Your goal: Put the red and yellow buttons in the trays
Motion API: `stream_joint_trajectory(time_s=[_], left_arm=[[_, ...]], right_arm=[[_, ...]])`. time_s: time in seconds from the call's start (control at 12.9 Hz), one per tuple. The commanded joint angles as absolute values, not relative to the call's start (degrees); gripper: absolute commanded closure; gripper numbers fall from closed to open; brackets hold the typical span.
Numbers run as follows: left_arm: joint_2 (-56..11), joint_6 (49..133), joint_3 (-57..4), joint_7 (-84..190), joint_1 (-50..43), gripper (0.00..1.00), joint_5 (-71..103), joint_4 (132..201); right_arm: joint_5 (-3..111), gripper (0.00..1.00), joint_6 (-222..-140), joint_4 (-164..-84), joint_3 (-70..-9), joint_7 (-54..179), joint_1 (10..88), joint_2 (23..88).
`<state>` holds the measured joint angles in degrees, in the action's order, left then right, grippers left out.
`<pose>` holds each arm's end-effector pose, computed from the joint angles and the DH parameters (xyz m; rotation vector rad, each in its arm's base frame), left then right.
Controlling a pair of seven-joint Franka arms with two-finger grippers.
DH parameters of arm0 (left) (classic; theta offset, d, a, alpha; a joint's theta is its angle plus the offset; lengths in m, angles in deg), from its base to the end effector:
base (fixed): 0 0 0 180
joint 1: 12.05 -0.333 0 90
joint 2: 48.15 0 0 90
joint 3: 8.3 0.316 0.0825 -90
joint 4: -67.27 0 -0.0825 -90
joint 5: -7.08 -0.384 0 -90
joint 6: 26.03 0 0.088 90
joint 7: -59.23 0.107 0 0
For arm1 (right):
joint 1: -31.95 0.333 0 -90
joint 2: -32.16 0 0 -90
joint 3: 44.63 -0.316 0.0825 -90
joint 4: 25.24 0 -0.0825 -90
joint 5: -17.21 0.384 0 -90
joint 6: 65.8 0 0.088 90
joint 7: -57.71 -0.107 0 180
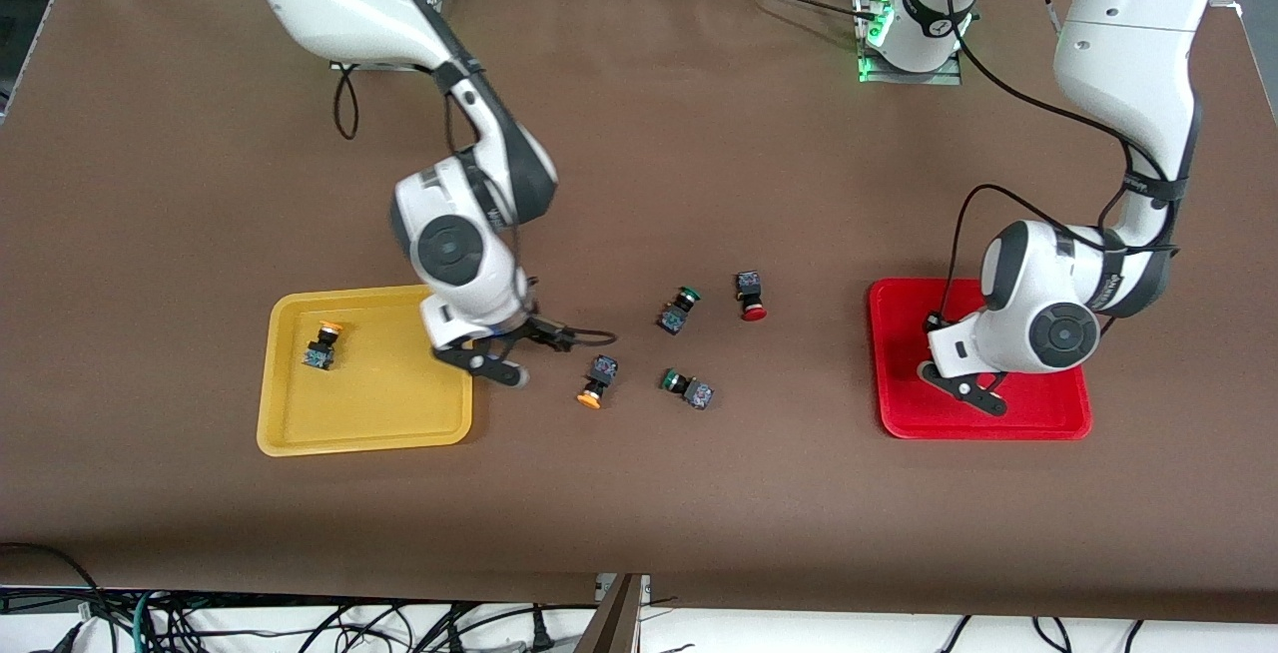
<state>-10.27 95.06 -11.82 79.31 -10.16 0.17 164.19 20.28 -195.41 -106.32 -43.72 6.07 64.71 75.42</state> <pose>0.6481 -0.0526 0.1956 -2.9928 0.7819 0.3764 0.6246 0.3925 0.2597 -3.0025 0.5663 -0.0724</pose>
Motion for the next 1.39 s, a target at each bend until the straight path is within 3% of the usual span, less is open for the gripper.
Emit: stream_joint_trajectory(time_s=[0.0, 0.31, 0.62, 0.7, 0.85, 1.01, 1.08, 1.24, 1.32], left_arm=[[-12.9, 94.7, -14.3, 78.7, -9.9, 0.00, -0.2, 164.8], [-16.2, 89.3, -22.8, 56.0, -9.6, 0.00, -0.2, 164.5], [-13.4, 94.8, -29.7, 31.5, -7.6, 0.00, 2.4, 164.9], [-12.7, 95.8, -29.7, 26.4, -5.1, 0.00, 2.3, 164.9], [-10.7, 98.5, -29.7, 18.6, -2.4, 0.00, 1.7, 165.2], [-9.3, 99.7, -29.6, 15.4, 0.0, 0.00, 1.4, 165.7], [-9.3, 100.7, -29.4, 15.3, 0.8, 0.00, 1.4, 167.4], [-9.0, 106.2, -29.3, 15.4, 0.8, 0.01, 1.0, 170.5], [-8.9, 108.1, -29.2, 15.4, 0.3, 0.28, -0.5, 171.2]], right_arm=[[19.6, 0.00, -203.9, -105.7, -42.9, 2.4, 66.6, 79.8], [19.5, 0.00, -207.7, -100.7, -42.0, 2.3, 68.8, 85.6], [19.6, 0.00, -207.9, -97.3, -41.6, 2.3, 69.1, 88.0], [19.5, 0.06, -208.5, -97.3, -41.6, 2.3, 69.1, 88.4], [19.1, 0.53, -210.0, -97.3, -41.6, 2.4, 69.1, 89.3], [18.7, 0.91, -210.0, -97.3, -41.6, 2.6, 69.1, 89.3], [18.7, 1.00, -210.0, -97.3, -41.6, 2.9, 69.1, 89.2], [18.7, 1.00, -207.5, -97.4, -41.5, 3.9, 68.4, 87.3], [18.7, 1.00, -202.8, -97.3, -40.9, 4.9, 68.1, 85.4]])
